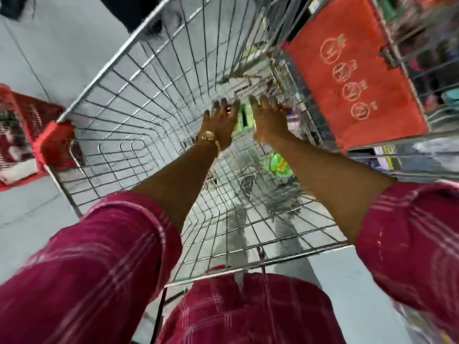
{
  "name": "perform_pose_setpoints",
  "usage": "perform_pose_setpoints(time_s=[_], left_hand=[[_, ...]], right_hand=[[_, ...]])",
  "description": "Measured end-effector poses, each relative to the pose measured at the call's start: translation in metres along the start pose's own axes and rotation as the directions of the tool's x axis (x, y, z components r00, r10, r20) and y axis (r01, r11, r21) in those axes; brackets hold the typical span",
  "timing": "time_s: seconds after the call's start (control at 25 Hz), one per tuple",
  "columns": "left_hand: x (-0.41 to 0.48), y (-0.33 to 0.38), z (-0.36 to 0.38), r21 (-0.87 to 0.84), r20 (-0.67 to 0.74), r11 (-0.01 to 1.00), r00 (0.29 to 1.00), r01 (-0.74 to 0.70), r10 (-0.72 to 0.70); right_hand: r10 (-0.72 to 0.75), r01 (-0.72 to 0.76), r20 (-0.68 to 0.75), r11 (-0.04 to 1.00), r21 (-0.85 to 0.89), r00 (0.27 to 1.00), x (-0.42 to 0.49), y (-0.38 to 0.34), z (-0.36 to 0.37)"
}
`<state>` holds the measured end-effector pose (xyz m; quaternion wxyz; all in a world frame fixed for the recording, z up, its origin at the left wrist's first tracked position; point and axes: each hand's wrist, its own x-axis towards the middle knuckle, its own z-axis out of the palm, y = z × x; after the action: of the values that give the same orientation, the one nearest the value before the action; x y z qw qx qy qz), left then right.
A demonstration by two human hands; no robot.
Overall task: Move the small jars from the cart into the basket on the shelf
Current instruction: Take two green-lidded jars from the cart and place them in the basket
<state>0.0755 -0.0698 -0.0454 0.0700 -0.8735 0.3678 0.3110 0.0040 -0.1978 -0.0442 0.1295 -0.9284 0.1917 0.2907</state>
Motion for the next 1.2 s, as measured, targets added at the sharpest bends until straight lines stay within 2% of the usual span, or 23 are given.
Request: perform_pose_setpoints(time_s=[0.16,0.24,0.28,0.32,0.36,0.44,0.52,0.64,0.72,0.8,0.88,0.96,1.08,1.16,1.2], left_hand=[[0.013,0.008,-0.002,-0.071,-0.114,0.997,0.992,0.043,-0.051],[0.005,0.009,-0.013,-0.267,-0.158,0.956,0.973,0.121,-0.168],[-0.002,0.009,-0.021,-0.427,-0.197,0.893,0.949,0.143,-0.247],[-0.012,0.012,-0.032,-0.622,-0.228,0.773,0.915,0.125,-0.332],[-0.024,0.016,-0.044,-0.802,-0.244,0.594,0.879,0.055,-0.411],[-0.050,0.032,-0.074,-0.956,-0.262,0.255,0.820,-0.147,-0.508],[-0.074,0.054,-0.112,-0.946,-0.313,0.090,0.806,-0.311,-0.503],[-0.098,0.093,-0.173,-0.875,-0.430,-0.072,0.838,-0.478,-0.334],[-0.113,0.125,-0.211,-0.825,-0.531,-0.108,0.826,-0.555,-0.189],[-0.125,0.156,-0.241,-0.761,-0.629,-0.148,0.774,-0.632,-0.076],[-0.138,0.194,-0.270,-0.697,-0.710,-0.191,0.702,-0.691,0.054],[-0.148,0.239,-0.293,-0.654,-0.756,-0.186,0.629,-0.733,0.180],[-0.161,0.320,-0.310,-0.582,-0.795,-0.023,0.562,-0.813,0.229],[-0.170,0.373,-0.310,-0.528,-0.815,0.096,0.535,-0.844,0.222],[-0.175,0.403,-0.309,-0.503,-0.818,0.134,0.520,-0.854,0.246]], right_hand=[[-0.010,0.011,-0.087,1.000,0.011,0.996,0.012,-0.003,-0.004],[0.023,-0.015,-0.117,0.997,0.072,0.993,-0.001,0.000,-0.017],[0.059,-0.033,-0.160,0.986,0.163,0.985,-0.011,0.002,-0.028],[0.112,-0.043,-0.217,0.954,0.297,0.970,-0.024,0.003,-0.041],[0.173,-0.031,-0.280,0.894,0.448,0.944,-0.038,0.004,-0.054],[0.254,0.108,-0.425,0.740,0.664,0.869,-0.070,0.007,-0.083],[0.298,0.264,-0.505,0.584,0.768,0.810,-0.105,0.017,-0.114],[0.325,0.406,-0.510,0.338,0.849,0.796,-0.162,0.045,-0.163],[0.408,0.505,-0.557,0.238,0.830,0.723,-0.200,0.065,-0.190],[0.530,0.597,-0.604,0.212,0.773,0.595,-0.234,0.080,-0.214],[0.618,0.678,-0.651,0.246,0.693,0.442,-0.269,0.107,-0.235],[0.657,0.691,-0.693,0.353,0.631,0.297,-0.308,0.143,-0.250],[0.690,0.550,-0.718,0.564,0.616,0.097,-0.371,0.204,-0.257],[0.732,0.379,-0.681,0.627,0.680,0.011,-0.404,0.242,-0.250],[0.763,0.304,-0.645,0.621,0.722,-0.026,-0.420,0.264,-0.244]])
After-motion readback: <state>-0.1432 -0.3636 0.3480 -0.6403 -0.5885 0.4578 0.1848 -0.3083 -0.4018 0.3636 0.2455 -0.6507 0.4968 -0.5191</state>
